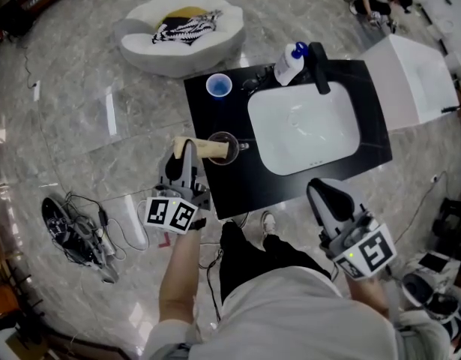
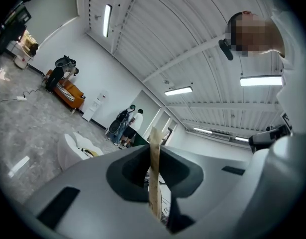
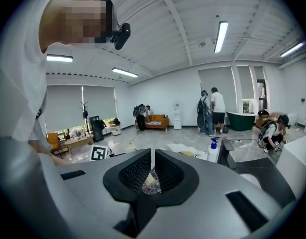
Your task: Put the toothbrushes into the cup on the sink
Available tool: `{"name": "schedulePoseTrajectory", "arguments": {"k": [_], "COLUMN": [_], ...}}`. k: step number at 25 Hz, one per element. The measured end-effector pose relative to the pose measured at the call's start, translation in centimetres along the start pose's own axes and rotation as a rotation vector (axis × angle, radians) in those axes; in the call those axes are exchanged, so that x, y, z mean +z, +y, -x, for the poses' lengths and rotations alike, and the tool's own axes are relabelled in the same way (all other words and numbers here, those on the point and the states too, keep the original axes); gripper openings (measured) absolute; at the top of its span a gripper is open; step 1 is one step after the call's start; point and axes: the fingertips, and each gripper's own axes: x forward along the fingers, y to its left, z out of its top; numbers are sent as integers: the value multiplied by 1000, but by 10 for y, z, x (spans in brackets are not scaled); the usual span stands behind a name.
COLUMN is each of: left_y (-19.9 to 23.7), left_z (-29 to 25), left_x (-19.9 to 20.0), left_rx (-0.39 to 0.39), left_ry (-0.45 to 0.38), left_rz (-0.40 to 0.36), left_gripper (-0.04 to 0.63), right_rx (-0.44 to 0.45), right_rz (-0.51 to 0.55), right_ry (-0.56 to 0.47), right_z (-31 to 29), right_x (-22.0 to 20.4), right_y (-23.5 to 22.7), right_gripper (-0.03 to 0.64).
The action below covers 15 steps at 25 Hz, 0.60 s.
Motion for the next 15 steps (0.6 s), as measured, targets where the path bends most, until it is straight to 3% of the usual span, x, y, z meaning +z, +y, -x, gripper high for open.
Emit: {"name": "schedulePoseTrajectory", "arguments": {"k": [15], "left_y": [6], "left_z": [-17], "left_x": [-39], "left_rx": [-48], "left_ry": [86], "left_rz": [46], "left_gripper": [41], "right_rx": [-59], "right_rz": [-30], "right_ry": [28], "right_z": [-7], "right_x": [-8], "right_y": [-5], "right_gripper": [49]}}
